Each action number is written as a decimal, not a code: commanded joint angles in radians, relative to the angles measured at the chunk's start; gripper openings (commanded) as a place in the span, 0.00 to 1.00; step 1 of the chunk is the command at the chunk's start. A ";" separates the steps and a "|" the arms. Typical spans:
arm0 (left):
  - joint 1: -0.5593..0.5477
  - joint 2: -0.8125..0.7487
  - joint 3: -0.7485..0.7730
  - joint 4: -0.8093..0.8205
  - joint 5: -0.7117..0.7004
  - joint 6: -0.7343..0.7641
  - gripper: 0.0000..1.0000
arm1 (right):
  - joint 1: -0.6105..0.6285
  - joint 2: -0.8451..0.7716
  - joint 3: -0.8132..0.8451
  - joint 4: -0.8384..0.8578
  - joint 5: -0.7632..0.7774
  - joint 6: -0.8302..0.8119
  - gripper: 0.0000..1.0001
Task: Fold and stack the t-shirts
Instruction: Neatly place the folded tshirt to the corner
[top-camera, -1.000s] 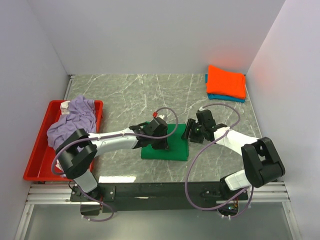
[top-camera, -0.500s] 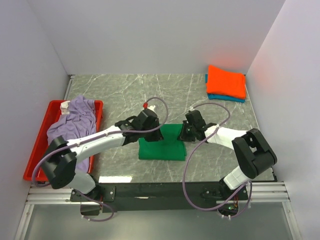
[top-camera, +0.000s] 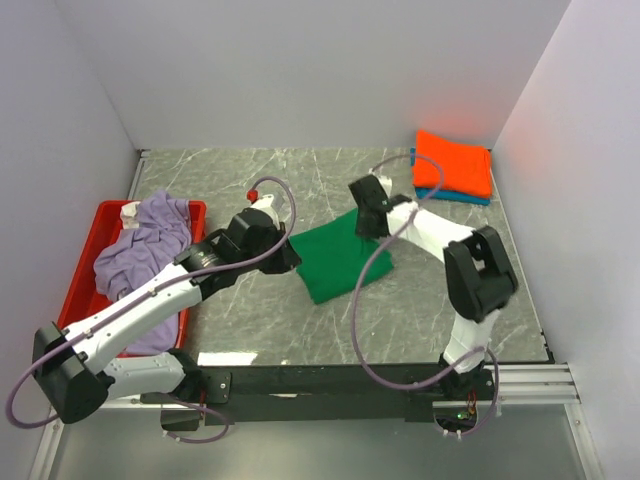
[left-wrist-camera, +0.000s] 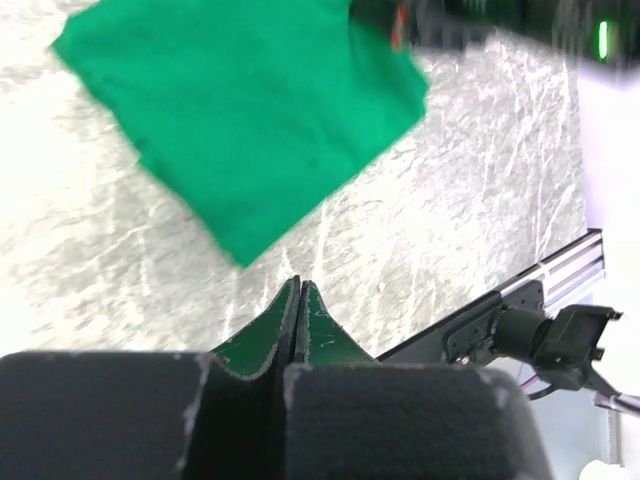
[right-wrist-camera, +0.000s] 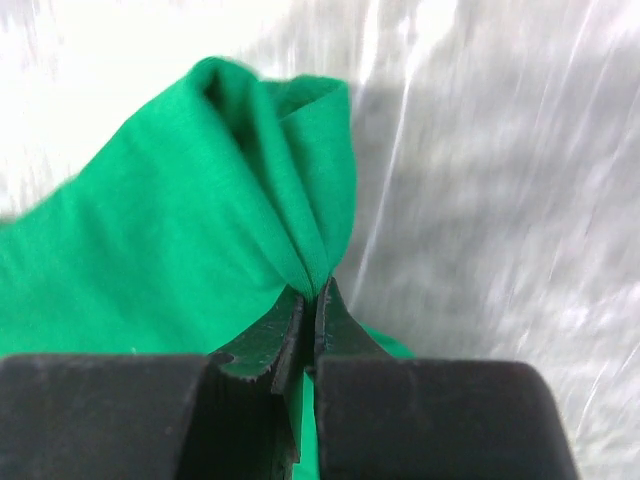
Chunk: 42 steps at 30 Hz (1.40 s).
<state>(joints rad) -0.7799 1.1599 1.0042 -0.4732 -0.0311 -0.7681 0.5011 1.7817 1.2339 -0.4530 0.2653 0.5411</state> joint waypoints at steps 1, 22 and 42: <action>0.013 -0.029 0.001 -0.050 -0.010 0.065 0.01 | -0.053 0.093 0.197 -0.105 0.112 -0.104 0.00; 0.171 0.081 -0.029 0.010 0.114 0.161 0.01 | -0.355 0.607 1.176 -0.110 0.223 -0.667 0.00; 0.220 0.103 -0.067 0.042 0.220 0.159 0.01 | -0.431 0.498 1.197 0.019 0.199 -0.739 0.00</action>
<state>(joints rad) -0.5648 1.2690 0.9360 -0.4717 0.1562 -0.6212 0.0853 2.4123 2.4191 -0.5091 0.4511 -0.1768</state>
